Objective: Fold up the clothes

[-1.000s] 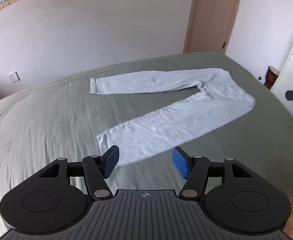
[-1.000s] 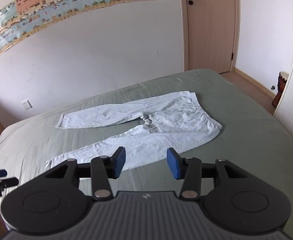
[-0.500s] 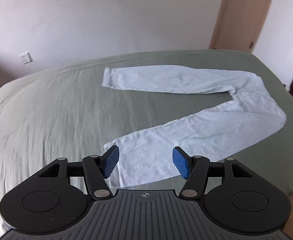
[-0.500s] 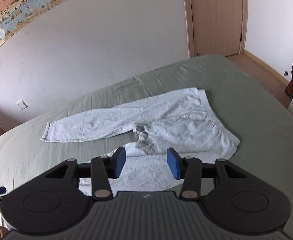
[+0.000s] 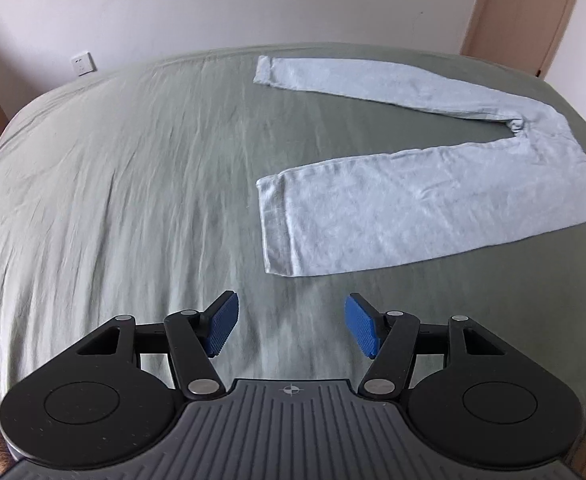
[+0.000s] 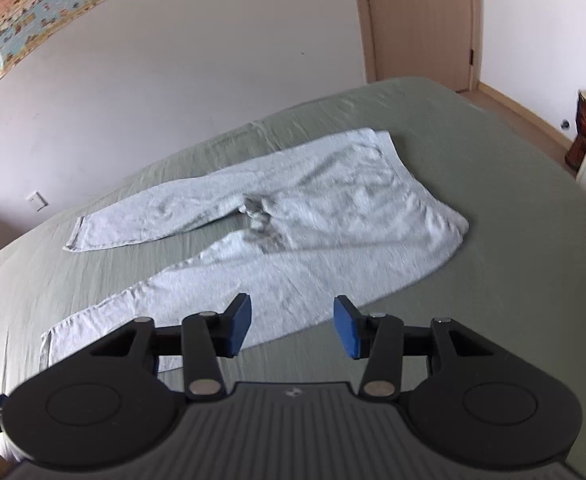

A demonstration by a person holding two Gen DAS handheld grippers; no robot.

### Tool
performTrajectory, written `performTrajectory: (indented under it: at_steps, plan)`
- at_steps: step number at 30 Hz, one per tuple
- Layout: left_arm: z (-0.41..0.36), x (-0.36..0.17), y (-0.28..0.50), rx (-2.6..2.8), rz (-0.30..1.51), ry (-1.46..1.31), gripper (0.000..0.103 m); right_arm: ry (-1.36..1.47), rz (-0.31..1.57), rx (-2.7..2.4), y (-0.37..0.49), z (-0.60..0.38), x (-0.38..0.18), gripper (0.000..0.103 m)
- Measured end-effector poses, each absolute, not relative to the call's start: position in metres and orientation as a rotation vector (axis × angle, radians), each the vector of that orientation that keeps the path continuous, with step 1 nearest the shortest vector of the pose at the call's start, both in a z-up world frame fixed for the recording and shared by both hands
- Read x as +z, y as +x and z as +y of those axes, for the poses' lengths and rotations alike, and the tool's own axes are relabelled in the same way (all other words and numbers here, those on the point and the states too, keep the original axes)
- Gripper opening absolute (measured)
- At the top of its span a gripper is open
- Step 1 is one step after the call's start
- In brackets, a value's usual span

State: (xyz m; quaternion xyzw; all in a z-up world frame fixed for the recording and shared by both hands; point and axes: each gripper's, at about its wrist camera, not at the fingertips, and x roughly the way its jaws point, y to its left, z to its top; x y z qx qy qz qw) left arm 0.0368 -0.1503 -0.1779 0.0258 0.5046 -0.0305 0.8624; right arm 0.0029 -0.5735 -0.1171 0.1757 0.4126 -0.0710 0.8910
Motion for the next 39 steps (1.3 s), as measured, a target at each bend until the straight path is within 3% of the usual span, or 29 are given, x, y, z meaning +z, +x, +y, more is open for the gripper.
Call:
performTrajectory:
  at_steps: [22,27,33,34,36,37,39]
  plan:
    - [-0.156,-0.228,0.094,0.015,1.096,-0.023,0.057,0.535,0.885,-0.334,0.045,-0.672,-0.203,0.049]
    - [-0.168,-0.224,0.099,-0.018,1.096,-0.006,0.025,0.639,0.854,-0.427,0.054,-0.706,-0.220,0.049]
    - [-0.175,-0.220,0.096,-0.022,1.106,0.014,0.012,0.794,0.838,-0.483,0.066,-0.729,-0.245,0.049]
    - [-0.176,-0.220,0.095,-0.021,1.107,0.018,0.011,0.799,0.832,-0.491,0.067,-0.728,-0.247,0.046]
    - [-0.177,-0.219,0.095,-0.021,1.113,0.029,0.009,0.785,0.829,-0.489,0.069,-0.726,-0.248,0.027]
    - [-0.176,-0.219,0.096,-0.021,1.116,0.032,0.009,0.777,0.832,-0.480,0.071,-0.725,-0.249,0.013]
    - [-0.176,-0.216,0.096,-0.022,1.118,0.034,0.008,0.769,0.837,-0.478,0.074,-0.721,-0.248,0.005]
